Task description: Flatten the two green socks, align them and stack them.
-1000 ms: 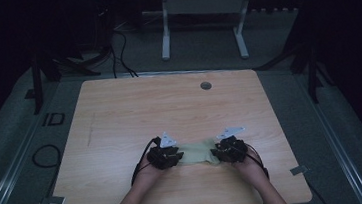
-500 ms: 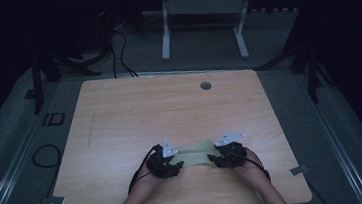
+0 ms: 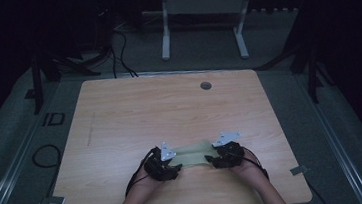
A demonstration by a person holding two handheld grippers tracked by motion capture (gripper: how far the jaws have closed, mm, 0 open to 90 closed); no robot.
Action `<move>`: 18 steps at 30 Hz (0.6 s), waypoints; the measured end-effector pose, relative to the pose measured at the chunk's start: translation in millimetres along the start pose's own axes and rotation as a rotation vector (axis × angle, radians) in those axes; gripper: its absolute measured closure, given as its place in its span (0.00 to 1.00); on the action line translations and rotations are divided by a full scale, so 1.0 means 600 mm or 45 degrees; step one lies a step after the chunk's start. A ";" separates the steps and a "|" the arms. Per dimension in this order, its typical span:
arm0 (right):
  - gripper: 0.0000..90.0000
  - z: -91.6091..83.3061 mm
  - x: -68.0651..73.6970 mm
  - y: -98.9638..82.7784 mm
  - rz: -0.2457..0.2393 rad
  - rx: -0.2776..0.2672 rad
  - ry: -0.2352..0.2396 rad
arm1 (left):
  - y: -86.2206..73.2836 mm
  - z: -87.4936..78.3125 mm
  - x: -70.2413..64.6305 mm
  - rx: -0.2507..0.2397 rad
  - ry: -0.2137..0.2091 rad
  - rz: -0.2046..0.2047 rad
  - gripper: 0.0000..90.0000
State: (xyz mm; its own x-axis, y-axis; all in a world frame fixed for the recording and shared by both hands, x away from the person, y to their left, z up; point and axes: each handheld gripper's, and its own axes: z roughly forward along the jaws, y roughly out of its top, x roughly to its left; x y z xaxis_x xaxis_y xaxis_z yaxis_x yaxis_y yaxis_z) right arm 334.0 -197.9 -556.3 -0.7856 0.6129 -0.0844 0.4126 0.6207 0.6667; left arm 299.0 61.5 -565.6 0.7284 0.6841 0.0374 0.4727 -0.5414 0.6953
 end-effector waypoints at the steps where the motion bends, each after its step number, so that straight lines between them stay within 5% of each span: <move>1: 0.50 0.000 0.000 0.000 -0.002 0.000 -0.001 | 0.001 0.000 0.001 0.000 -0.006 0.000 0.47; 6: 0.41 0.000 0.004 0.008 -0.010 0.026 0.017 | 0.002 -0.003 0.011 -0.043 -0.101 -0.074 0.39; 11: 0.28 -0.011 0.002 0.016 0.006 0.003 0.024 | -0.002 -0.025 0.024 -0.130 -0.121 -0.123 0.31; 14: 0.17 -0.021 -0.001 0.018 0.029 -0.028 0.042 | -0.008 -0.047 0.029 -0.233 -0.124 -0.171 0.26; 18: 0.16 -0.029 -0.006 0.015 0.089 -0.075 0.045 | -0.015 -0.066 0.030 -0.268 -0.025 -0.159 0.19</move>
State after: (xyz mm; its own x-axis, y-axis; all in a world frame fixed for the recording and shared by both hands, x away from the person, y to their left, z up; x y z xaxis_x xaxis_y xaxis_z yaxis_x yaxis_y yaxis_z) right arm 332.3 -202.8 -536.8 -0.7720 0.6355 -0.0109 0.4400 0.5468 0.7123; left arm 288.1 98.0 -542.8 0.6813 0.7286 -0.0703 0.4474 -0.3384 0.8279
